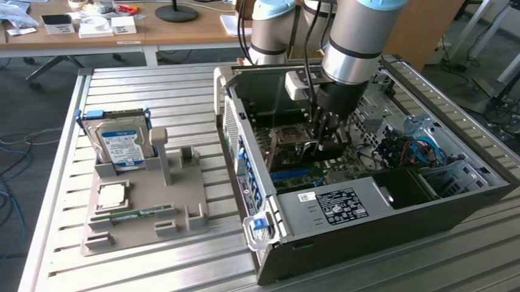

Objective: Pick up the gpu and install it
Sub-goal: 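Insert the gpu into the slot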

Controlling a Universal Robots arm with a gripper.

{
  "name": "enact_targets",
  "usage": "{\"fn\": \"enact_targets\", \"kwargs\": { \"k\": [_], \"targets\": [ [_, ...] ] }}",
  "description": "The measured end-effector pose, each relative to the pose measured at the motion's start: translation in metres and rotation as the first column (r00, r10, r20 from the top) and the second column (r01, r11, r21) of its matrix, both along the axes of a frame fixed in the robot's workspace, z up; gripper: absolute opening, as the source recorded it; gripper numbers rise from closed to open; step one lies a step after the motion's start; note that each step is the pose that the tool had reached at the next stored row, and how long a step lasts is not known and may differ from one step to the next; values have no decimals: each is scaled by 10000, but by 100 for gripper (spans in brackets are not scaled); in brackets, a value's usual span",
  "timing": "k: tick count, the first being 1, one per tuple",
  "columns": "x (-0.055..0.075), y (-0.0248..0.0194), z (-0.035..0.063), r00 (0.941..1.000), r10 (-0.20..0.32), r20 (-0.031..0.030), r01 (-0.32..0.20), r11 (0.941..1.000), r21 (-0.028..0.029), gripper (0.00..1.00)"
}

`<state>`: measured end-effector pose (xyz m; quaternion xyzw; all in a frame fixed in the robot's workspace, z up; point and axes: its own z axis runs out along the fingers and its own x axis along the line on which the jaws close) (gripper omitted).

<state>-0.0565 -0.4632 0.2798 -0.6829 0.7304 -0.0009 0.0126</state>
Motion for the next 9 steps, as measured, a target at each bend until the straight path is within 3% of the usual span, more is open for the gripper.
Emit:
{"fn": "enact_targets", "kwargs": {
  "k": [9],
  "targets": [
    [-58, 0, -33, 10000, 0, 0, 0, 10000, 0, 27]
  ]
}}
